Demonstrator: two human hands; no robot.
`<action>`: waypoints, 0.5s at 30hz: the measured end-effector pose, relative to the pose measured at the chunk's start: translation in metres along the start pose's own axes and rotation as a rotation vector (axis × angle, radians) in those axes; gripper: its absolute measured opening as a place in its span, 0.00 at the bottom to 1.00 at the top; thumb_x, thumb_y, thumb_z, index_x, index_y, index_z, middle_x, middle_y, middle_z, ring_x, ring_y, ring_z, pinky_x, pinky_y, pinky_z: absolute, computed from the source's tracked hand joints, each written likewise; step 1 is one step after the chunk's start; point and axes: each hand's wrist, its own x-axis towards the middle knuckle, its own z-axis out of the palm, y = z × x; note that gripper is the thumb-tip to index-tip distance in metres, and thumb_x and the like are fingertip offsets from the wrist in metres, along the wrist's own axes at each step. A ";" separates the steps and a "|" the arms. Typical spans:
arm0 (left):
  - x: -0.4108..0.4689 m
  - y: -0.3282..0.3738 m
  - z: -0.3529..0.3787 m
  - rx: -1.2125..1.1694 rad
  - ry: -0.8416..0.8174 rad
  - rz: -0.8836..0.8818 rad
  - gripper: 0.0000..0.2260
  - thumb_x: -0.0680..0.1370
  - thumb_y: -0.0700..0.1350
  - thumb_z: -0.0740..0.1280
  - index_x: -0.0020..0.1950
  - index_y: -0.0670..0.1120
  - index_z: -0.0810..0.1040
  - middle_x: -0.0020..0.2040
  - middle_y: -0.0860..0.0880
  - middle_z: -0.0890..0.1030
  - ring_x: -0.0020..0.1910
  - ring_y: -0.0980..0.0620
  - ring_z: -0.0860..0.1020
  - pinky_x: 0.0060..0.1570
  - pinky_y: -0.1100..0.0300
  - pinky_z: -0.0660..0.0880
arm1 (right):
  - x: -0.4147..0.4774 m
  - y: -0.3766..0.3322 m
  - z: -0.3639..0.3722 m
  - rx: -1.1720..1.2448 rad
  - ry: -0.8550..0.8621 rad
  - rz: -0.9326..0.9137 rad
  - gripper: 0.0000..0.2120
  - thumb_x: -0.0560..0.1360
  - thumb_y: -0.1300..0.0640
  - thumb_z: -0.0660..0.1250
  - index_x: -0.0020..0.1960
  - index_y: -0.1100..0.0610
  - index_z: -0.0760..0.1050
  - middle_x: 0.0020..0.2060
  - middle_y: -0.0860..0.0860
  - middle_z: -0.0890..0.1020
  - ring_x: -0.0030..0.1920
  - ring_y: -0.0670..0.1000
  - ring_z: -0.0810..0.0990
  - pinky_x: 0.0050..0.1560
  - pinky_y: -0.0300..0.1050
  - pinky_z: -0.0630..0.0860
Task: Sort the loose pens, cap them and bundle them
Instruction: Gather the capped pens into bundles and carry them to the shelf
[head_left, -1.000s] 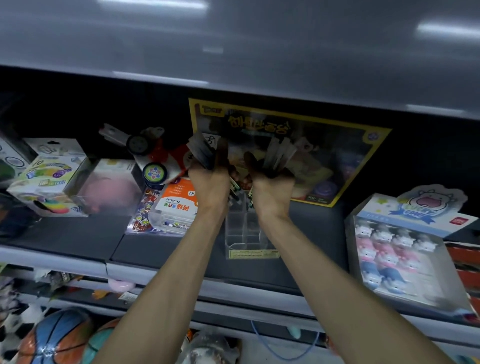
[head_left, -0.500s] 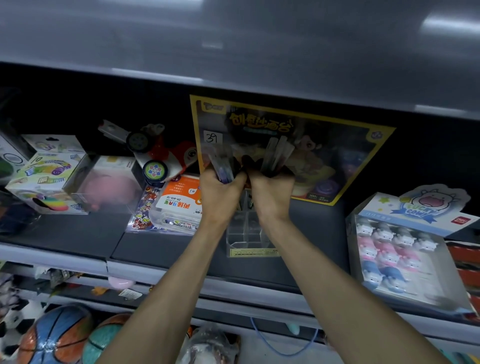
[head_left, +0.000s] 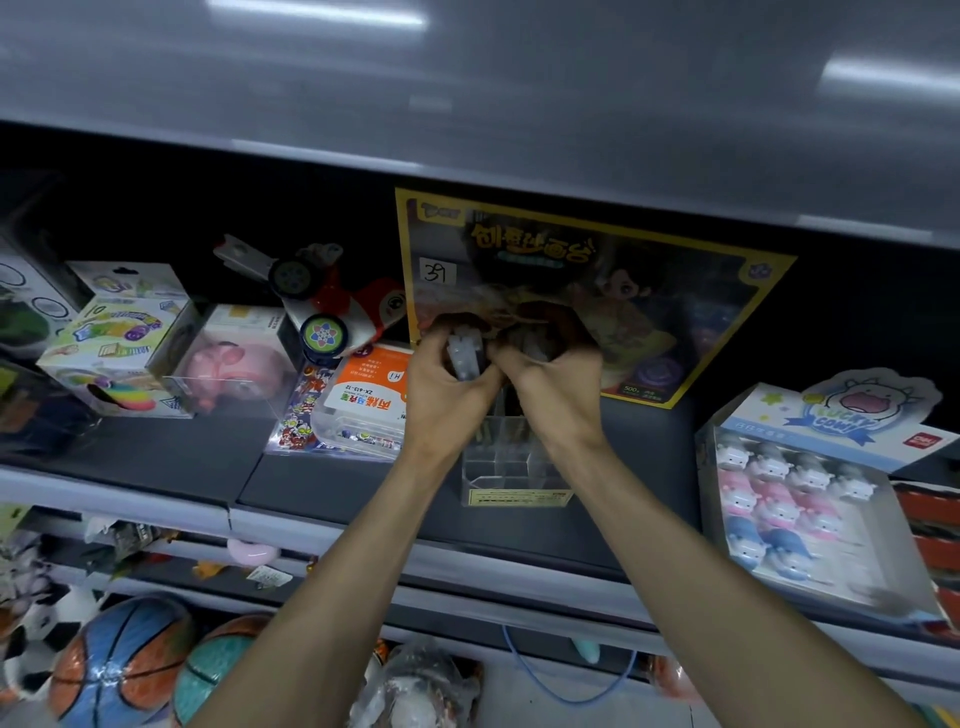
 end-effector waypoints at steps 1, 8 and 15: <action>-0.001 0.000 -0.001 0.006 -0.009 -0.008 0.13 0.71 0.36 0.74 0.50 0.51 0.80 0.45 0.58 0.85 0.45 0.60 0.83 0.45 0.67 0.77 | -0.001 0.000 -0.002 -0.027 -0.014 -0.008 0.10 0.70 0.71 0.74 0.50 0.69 0.78 0.47 0.65 0.83 0.51 0.63 0.84 0.53 0.57 0.82; -0.010 -0.002 -0.016 0.017 -0.128 -0.127 0.21 0.71 0.35 0.74 0.60 0.51 0.77 0.53 0.51 0.85 0.55 0.50 0.84 0.52 0.55 0.81 | -0.006 0.006 -0.020 -0.459 -0.058 -0.010 0.12 0.76 0.53 0.75 0.42 0.61 0.78 0.37 0.55 0.82 0.42 0.52 0.83 0.44 0.56 0.82; -0.036 0.010 -0.028 0.226 -0.239 -0.269 0.14 0.79 0.48 0.72 0.61 0.62 0.77 0.53 0.65 0.83 0.53 0.66 0.81 0.45 0.75 0.74 | -0.021 0.012 -0.042 -0.741 -0.115 -0.030 0.19 0.76 0.39 0.71 0.55 0.50 0.69 0.45 0.42 0.76 0.52 0.53 0.79 0.48 0.46 0.75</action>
